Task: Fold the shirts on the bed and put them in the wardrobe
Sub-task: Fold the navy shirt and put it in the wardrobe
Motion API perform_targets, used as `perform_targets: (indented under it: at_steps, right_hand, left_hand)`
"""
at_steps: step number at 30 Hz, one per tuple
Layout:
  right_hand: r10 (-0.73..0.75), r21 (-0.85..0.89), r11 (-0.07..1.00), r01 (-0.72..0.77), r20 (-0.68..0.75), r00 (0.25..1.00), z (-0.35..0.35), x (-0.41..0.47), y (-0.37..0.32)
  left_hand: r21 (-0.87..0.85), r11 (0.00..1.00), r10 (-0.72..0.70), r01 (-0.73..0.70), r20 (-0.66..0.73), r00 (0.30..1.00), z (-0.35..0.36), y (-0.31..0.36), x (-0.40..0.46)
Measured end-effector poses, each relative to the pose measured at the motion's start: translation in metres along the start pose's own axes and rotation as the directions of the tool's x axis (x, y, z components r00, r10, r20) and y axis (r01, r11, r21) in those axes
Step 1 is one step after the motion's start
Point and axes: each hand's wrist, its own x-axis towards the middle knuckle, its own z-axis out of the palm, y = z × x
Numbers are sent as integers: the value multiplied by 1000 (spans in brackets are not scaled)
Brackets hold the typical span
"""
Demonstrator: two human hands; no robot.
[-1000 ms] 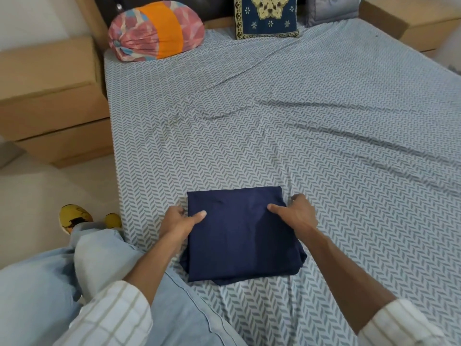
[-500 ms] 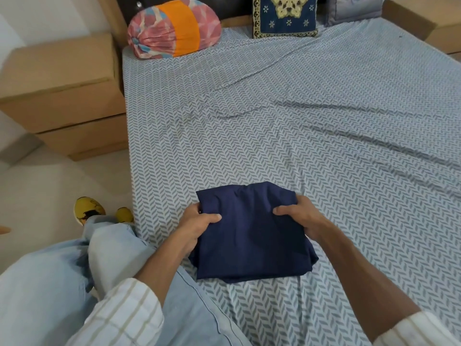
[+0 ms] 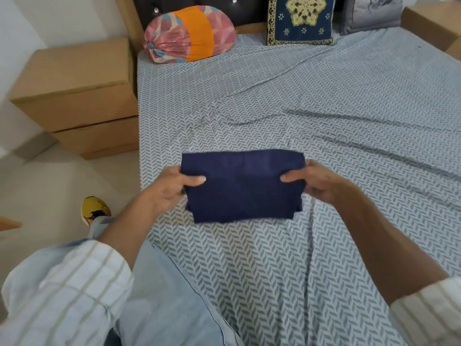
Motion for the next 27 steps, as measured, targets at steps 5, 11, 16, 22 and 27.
perform_targets:
  at_steps: [5, 11, 16, 22, 27]
  right_hand:
    - [-251, -77, 966, 248, -28, 968, 0, 12, -24]
    - [-190, -552, 828, 102, -105, 976, 0, 17, 64]
    - [-33, -625, 780, 7, -30, 999, 11, -4, 110]
    - [-141, -303, 944, 131, -10, 990, 19, -16, 106]
    - [-288, -570, 765, 298, 111, 951, 6, -38, 129]
  left_hand:
    - [166, 969, 181, -181, 13, 983, -15, 44, 4]
    - [530, 846, 45, -52, 26, 999, -32, -26, 2]
    - [616, 785, -144, 68, 75, 987, -41, -87, -2]
    - [456, 890, -28, -13, 83, 996, -27, -78, -15]
    - [730, 648, 186, -215, 123, 975, -39, -92, -27]
